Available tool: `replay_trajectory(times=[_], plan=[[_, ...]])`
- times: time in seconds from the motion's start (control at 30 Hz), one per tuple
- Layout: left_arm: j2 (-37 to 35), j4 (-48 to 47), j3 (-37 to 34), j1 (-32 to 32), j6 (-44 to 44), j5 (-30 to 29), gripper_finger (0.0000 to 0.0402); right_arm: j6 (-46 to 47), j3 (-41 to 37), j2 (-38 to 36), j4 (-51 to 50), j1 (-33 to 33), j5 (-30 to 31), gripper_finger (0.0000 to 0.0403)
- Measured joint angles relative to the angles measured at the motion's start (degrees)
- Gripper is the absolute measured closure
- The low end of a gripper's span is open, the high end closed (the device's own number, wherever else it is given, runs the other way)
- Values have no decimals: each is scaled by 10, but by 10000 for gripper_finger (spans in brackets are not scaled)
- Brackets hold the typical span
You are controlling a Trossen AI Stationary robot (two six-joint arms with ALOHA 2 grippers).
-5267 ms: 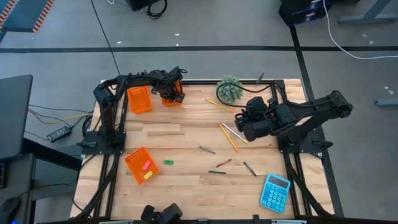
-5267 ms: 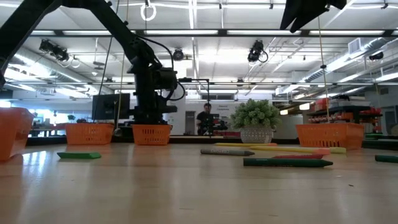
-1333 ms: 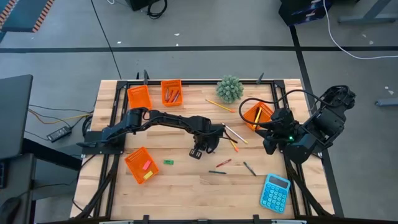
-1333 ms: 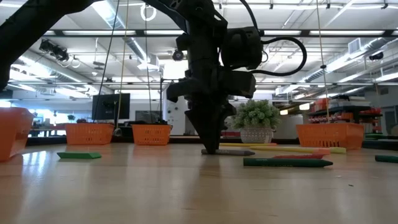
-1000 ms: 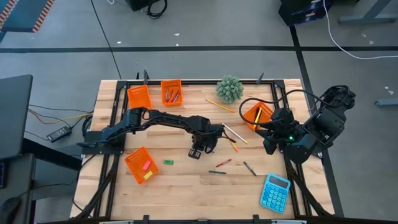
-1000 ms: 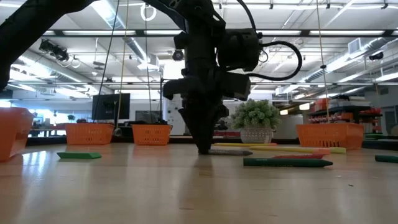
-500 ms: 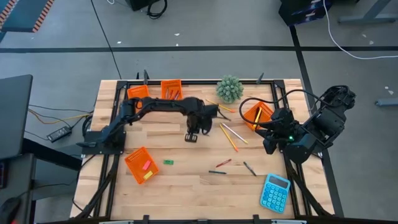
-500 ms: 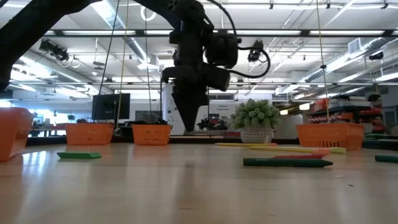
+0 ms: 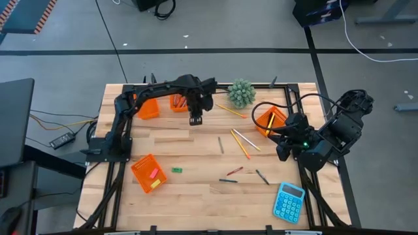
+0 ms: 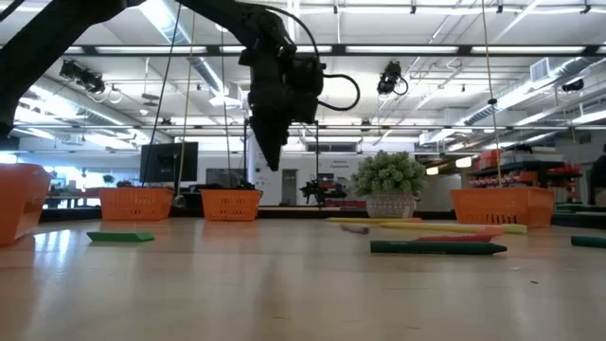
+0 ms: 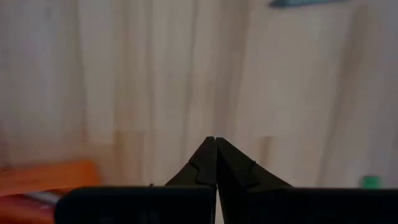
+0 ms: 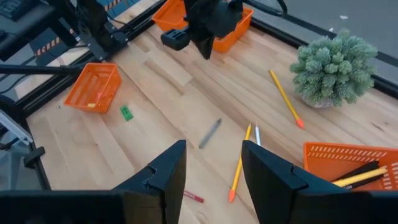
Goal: Sort crayons/erasers/pens/pencils in bins
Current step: Put the gray crayon into the middle orange bin
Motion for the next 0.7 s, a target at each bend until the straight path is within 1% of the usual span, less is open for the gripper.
replay_trajectory(times=[0.07,0.13,0.27,0.37,0.5,0.6,0.7], plan=[[-1,0,0,-7,9,36,396,0,0,0,0,0,9,242],[-1,-4,0,-25,42,55,390,0,0,0,0,0,13,242],[-1,1,0,-75,108,55,378,34,0,0,0,-9,3,242],[-1,11,0,-101,103,36,382,61,0,1,0,-25,-19,242],[-1,9,0,-93,83,35,395,75,0,10,0,-51,-51,242],[-1,-15,0,-73,68,34,393,75,0,19,0,-67,-90,242],[-1,-40,0,-52,57,34,391,85,0,33,0,-81,-116,242]])
